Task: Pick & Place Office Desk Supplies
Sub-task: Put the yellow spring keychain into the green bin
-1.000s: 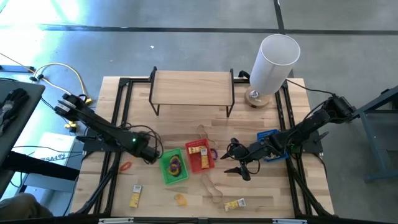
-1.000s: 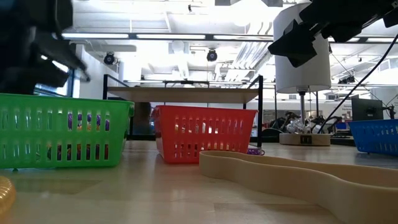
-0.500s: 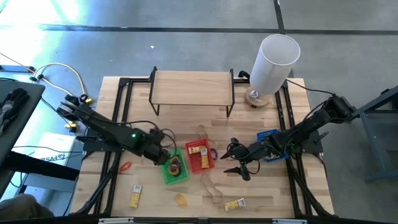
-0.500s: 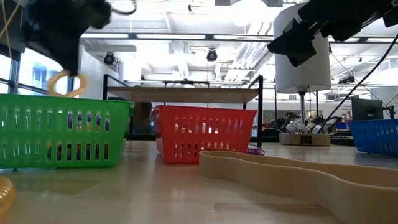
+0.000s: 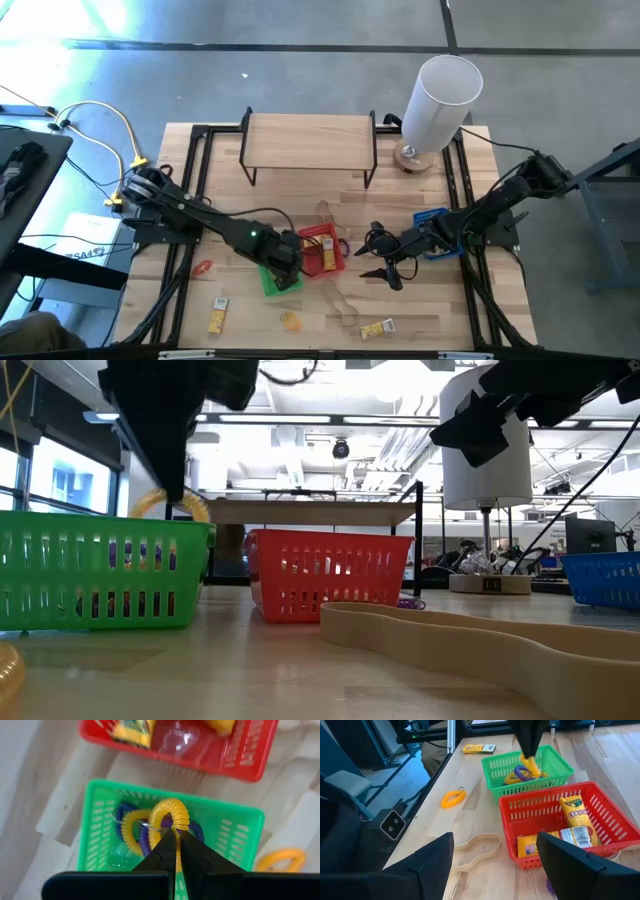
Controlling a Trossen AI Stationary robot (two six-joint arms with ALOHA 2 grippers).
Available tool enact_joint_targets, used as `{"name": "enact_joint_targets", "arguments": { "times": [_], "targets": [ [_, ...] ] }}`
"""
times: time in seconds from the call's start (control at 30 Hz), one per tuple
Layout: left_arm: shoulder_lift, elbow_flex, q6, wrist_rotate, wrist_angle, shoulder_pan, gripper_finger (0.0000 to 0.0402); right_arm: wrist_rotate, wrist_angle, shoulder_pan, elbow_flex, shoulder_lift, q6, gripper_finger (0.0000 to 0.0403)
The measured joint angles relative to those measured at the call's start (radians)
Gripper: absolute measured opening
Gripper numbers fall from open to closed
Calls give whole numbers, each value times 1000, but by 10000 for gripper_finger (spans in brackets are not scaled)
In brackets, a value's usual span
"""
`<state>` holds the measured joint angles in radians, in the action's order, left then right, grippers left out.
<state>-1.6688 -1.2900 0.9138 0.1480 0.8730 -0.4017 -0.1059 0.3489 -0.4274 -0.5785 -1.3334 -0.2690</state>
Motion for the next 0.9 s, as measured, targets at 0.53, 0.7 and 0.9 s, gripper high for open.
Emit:
{"name": "enact_joint_targets", "arguments": {
  "times": [0.53, 0.7, 0.9],
  "targets": [
    [-47, 3, 7, -18, 93, 14, 5, 0, -1, 0, 0, 0, 0, 275],
    [-47, 5, -37, 21, 92, -13, 17, 0, -1, 0, 0, 0, 0, 275],
    [-47, 5, -69, 59, 90, -42, 53, 0, -1, 0, 0, 0, 0, 275]
  ]
}}
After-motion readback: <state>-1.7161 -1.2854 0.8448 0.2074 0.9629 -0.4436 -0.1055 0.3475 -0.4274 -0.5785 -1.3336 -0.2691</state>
